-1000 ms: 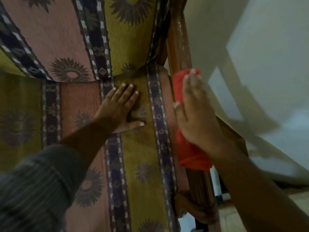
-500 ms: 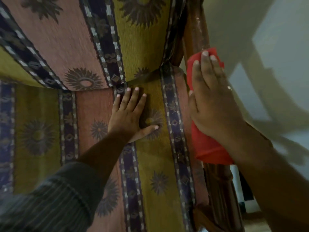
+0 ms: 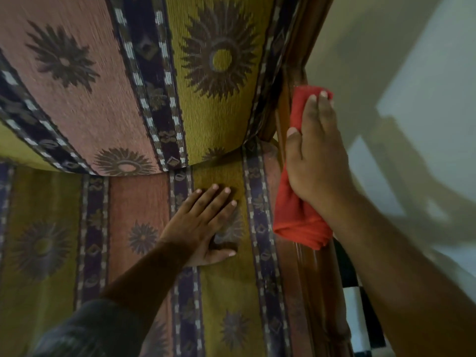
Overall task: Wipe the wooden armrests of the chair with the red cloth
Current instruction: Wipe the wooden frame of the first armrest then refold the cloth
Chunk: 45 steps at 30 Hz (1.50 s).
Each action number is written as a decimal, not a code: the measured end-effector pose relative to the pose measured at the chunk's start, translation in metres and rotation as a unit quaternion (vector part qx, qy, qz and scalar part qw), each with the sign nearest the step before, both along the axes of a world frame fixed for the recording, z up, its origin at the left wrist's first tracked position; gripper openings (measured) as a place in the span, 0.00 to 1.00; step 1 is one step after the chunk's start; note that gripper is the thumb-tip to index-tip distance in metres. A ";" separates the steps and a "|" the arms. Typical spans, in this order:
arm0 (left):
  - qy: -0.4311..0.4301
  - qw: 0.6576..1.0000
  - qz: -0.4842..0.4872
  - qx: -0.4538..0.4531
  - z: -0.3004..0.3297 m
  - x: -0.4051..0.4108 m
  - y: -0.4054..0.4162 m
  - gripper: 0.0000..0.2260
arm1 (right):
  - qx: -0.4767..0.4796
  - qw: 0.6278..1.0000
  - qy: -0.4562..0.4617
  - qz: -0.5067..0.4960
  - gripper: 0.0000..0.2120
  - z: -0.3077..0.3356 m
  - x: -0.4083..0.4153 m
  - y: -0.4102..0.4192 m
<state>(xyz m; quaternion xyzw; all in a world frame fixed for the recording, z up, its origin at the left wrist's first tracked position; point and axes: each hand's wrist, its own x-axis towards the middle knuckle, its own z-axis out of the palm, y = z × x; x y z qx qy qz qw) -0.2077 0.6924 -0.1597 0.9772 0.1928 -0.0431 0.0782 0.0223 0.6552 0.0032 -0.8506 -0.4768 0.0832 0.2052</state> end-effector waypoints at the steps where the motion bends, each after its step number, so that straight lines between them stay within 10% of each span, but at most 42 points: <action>1: -0.003 1.000 0.004 -0.001 -0.002 0.000 0.000 0.47 | -0.008 0.998 -0.048 0.034 0.29 -0.001 0.000 0.003; 8: 0.003 1.000 0.006 -0.008 -0.004 0.001 0.000 0.47 | -0.060 0.973 -0.191 0.119 0.30 0.003 0.008 0.042; 14: 0.006 1.000 0.012 -0.021 0.002 0.000 0.000 0.47 | 0.010 0.995 0.067 -0.077 0.28 0.005 0.014 0.033; 26: 0.006 1.000 0.008 -0.004 0.004 0.002 -0.002 0.47 | -0.065 0.979 -0.158 0.109 0.31 0.005 0.019 0.044; 33: 0.002 1.000 0.008 -0.003 0.004 0.000 -0.002 0.46 | -0.014 0.997 0.072 -0.016 0.32 0.003 0.007 0.007; 39: 0.003 1.000 0.008 0.001 0.000 0.001 -0.003 0.46 | -0.069 0.981 -0.147 0.102 0.30 0.000 -0.006 -0.005; 45: 0.003 1.000 0.006 -0.002 0.002 0.000 -0.003 0.46 | -0.064 0.986 -0.122 0.097 0.31 0.006 0.019 0.047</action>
